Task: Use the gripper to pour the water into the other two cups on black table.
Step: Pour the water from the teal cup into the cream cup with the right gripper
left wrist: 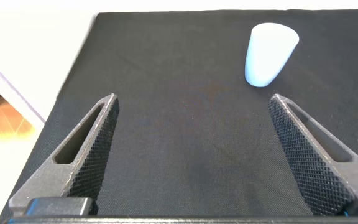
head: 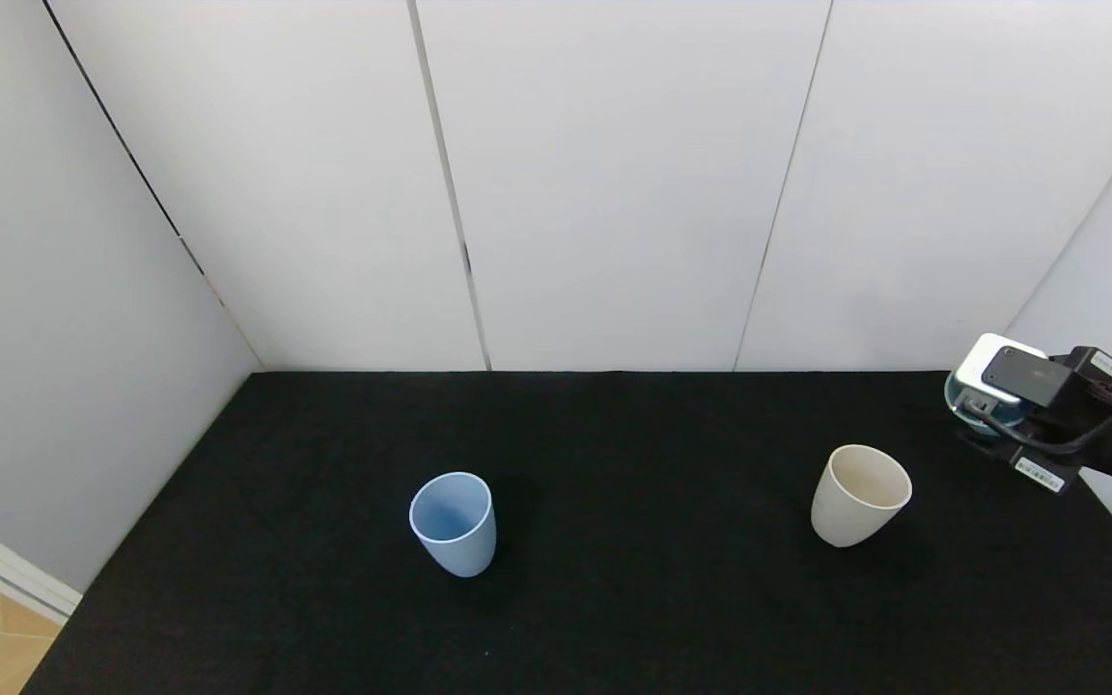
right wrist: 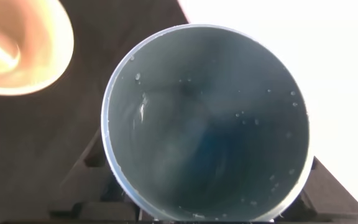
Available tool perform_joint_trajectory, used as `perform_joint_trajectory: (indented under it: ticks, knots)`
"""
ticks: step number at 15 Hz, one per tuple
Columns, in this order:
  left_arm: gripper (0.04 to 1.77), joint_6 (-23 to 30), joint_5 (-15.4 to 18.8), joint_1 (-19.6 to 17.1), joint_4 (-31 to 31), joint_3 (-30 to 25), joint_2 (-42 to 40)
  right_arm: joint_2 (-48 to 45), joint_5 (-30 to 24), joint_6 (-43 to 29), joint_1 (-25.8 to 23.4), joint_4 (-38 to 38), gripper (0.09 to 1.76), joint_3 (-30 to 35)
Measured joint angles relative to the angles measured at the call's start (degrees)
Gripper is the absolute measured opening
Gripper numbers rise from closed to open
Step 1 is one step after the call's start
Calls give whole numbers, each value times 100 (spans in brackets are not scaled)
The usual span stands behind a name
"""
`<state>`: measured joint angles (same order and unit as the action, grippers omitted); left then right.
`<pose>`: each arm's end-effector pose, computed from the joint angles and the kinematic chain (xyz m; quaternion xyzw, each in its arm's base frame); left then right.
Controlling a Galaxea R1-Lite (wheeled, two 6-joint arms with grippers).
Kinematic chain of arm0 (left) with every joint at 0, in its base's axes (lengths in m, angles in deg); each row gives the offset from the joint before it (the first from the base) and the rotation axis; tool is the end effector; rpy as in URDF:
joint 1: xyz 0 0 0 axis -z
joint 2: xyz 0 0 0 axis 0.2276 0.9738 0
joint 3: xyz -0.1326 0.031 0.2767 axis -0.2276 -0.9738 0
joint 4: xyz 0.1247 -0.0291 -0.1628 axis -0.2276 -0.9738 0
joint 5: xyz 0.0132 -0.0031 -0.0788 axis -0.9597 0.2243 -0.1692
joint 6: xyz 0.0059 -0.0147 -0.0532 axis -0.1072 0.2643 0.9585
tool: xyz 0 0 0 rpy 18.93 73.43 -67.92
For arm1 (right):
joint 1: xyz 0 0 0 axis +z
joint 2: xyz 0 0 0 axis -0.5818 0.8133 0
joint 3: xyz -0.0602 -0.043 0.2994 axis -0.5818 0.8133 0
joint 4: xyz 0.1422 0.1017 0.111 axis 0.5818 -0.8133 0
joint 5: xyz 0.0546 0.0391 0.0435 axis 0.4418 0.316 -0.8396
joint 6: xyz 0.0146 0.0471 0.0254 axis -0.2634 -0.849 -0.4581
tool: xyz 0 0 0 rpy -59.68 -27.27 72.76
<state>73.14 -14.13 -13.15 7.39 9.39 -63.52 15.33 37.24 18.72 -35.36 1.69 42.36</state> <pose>0.0203 0.0006 0.0761 -0.0052 -0.0004 0.0057 1.0000 0.3195 -0.0033 0.1668 -0.4914 0.1930 0.0652 0.8468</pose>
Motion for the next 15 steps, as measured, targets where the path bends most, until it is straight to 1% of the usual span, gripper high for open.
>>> perform_joint_trajectory:
  ticks: [5, 9, 11, 13, 15]
  knots:
    - [172, 0, 0, 0, 2, 0, 0, 111, 7, 780, -1, 2, 123, -27]
    - [172, 0, 0, 0, 0, 0, -2, 173, 197, 1373, 20, 0, 123, -11]
    - [172, 0, -2, 0, 0, 0, 0, 199, 219, 1570, 71, 2, 123, 0]
    - [172, 0, 0, 0, 0, 0, -2, 229, 369, 1760, 145, 2, 123, 15]
    - [172, -2, -2, 0, 0, 0, -2, 269, 490, 1803, 286, 2, 123, 20]
